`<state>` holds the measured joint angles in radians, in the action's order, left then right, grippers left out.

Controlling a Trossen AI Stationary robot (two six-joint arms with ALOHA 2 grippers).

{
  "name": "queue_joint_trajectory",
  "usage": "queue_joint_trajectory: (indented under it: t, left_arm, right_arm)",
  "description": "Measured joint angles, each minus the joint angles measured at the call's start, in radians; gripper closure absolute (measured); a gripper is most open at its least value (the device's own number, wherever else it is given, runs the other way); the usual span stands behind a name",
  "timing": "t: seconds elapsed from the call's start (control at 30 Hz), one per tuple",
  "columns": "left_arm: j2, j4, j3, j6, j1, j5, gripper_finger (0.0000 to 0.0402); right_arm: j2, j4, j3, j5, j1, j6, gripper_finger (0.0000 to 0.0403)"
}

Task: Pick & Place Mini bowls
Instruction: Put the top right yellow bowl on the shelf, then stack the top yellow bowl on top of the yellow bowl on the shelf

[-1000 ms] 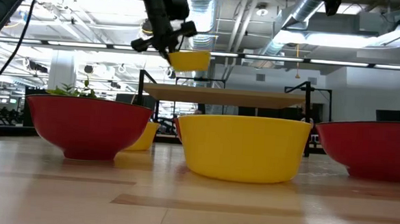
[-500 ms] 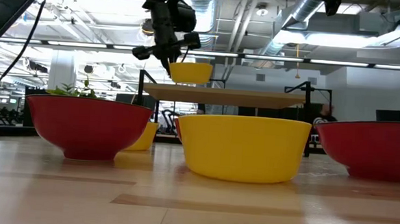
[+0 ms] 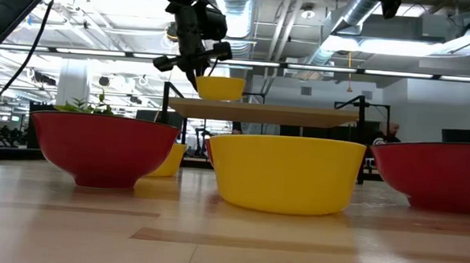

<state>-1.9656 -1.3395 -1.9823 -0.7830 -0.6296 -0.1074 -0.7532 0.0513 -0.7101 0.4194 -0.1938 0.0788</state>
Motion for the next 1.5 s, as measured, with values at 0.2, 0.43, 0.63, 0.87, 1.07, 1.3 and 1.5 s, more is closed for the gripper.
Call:
queue_joint_trajectory:
  t: [0.2,0.43,0.63,0.87,1.07,1.3,1.5]
  left_arm:
    - [0.0,-0.004,0.0,0.001,0.001,-0.002,0.0398]
    - [0.0,-0.007,0.017,0.034,-0.001,-0.001,0.0383]
    - [0.0,0.0,0.021,0.035,0.0,0.015,0.037]
    - [0.0,0.007,0.021,0.035,-0.006,0.018,0.0368]
    - [0.025,0.02,0.021,0.039,-0.02,0.018,0.0352]
    - [0.138,0.082,0.021,0.039,-0.024,0.032,0.0329]
    - [0.265,0.087,0.021,0.077,0.058,0.036,0.0325]
  right_arm:
    - [0.0,0.0,0.0,0.0,0.0,0.0,0.0305]
    - [0.0,0.0,0.0,0.0,0.0,0.0,0.0305]
    - [0.0,0.0,0.0,0.0,0.0,0.0,0.0305]
    - [0.0,0.0,0.0,0.0,0.0,0.0,0.0305]
    - [0.0,0.0,0.0,0.0,0.0,0.001,0.0305]
    - [0.0,0.0,0.0,0.0,0.0,0.001,0.0305]
    - [0.0,0.0,0.0,0.0,0.0,0.0,0.0305]
